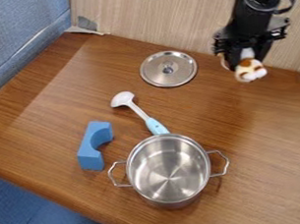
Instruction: Remove the white toy from the silver dish and put it on the upper side of the table
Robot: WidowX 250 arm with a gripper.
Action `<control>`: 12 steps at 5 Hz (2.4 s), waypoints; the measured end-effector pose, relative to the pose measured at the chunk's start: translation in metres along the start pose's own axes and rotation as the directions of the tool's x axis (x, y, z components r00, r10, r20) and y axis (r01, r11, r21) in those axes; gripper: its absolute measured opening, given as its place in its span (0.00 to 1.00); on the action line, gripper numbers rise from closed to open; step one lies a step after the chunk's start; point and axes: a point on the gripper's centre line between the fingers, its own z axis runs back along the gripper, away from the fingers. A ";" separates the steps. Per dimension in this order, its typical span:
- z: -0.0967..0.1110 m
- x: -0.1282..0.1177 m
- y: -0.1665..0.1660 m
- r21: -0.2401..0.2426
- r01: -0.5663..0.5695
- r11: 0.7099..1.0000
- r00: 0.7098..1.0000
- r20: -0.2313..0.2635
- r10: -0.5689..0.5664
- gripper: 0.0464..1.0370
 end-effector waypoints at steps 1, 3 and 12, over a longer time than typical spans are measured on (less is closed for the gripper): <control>-0.021 0.001 -0.014 0.000 0.004 1.000 1.000 -0.023 -0.004 0.46; -0.043 0.001 -0.013 0.030 -0.002 1.000 0.999 -0.043 0.003 0.54; 0.054 -0.027 0.093 -0.071 -0.031 0.997 1.000 -0.006 0.031 0.96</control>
